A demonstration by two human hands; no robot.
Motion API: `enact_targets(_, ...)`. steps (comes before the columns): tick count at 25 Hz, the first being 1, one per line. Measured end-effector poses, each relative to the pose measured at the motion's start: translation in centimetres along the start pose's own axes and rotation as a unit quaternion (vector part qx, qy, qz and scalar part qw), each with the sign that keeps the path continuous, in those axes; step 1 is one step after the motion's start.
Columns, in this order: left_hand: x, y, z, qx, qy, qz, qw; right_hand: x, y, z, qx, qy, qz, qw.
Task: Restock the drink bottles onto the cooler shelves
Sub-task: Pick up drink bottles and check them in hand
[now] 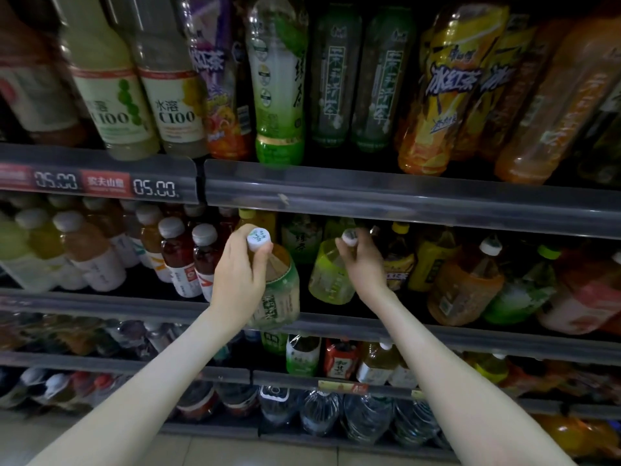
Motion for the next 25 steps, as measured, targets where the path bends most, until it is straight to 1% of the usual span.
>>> enact_targets(2, -0.1, -0.3, -0.2, 0.011, -0.01, 0.003, 1.0, -1.4, -0.3, 1.8, -0.009, -0.052, -0.043, 0.998)
enact_targets(4, -0.2, -0.1, -0.2, 0.01, -0.018, 0.004, 1.0, -2.0, -1.1, 3.2, 0.009, -0.086, -0.065, 0.994)
enact_targets(8, -0.9, 0.9, 0.2, 0.007, -0.028, 0.005, 1.0, -2.0, -1.0, 4.5, 0.014, -0.102, -0.088, 0.991)
enact_targets(11, -2.0, 2.3, -0.1, -0.008, -0.037, 0.003, 0.999, -2.0, 0.3, 4.4, -0.013, -0.127, -0.081, 0.989)
enact_targets(13, -2.9, 3.4, -0.5, -0.028, -0.042, 0.004, 0.999, -1.2, 0.6, 3.7, -0.029, -0.146, -0.094, 0.984)
enact_targets(15, -4.4, 4.4, -0.9, -0.035, -0.053, -0.001, 0.998, 0.8, 1.4, 2.2, -0.024, -0.148, -0.121, 0.981)
enact_targets(16, -5.3, 4.9, -1.1, -0.033, -0.058, -0.003, 0.998, 2.4, 1.9, 1.1, -0.003, -0.13, -0.135, 0.982)
enact_targets(17, -6.2, 5.4, -1.5, -0.03, -0.061, -0.004, 0.998, 4.5, 2.8, 0.0, 0.02, -0.094, -0.149, 0.984)
enact_targets(19, -8.2, 6.8, -2.1, -0.026, -0.065, -0.005, 0.998, 10.1, 5.1, -2.4, 0.047, 0.022, -0.171, 0.984)
enact_targets(21, -10.3, 8.6, -2.6, -0.023, -0.075, -0.004, 0.997, 15.8, 8.2, -3.5, 0.033, 0.139, -0.172, 0.975)
enact_targets(22, -11.4, 9.6, -2.9, -0.022, -0.08, -0.007, 0.997, 18.1, 9.7, -3.6, 0.023, 0.179, -0.17, 0.969)
enact_targets(24, -13.3, 11.3, -3.5, -0.022, -0.082, -0.016, 0.996, 21.8, 12.6, -3.4, -0.005, 0.224, -0.184, 0.957)
enact_targets(25, -14.2, 12.1, -3.7, -0.022, -0.082, -0.022, 0.996, 23.2, 14.1, -3.1, -0.017, 0.234, -0.206, 0.95)
Point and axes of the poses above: each hand's wrist, its own z-axis towards the middle knuckle, its own x-axis out of the back of the hand, y = z × x, the point moved 9 cm from there along z, towards the middle knuckle, and after that the axes turned 4 degrees about x, right-handed, at the moved point
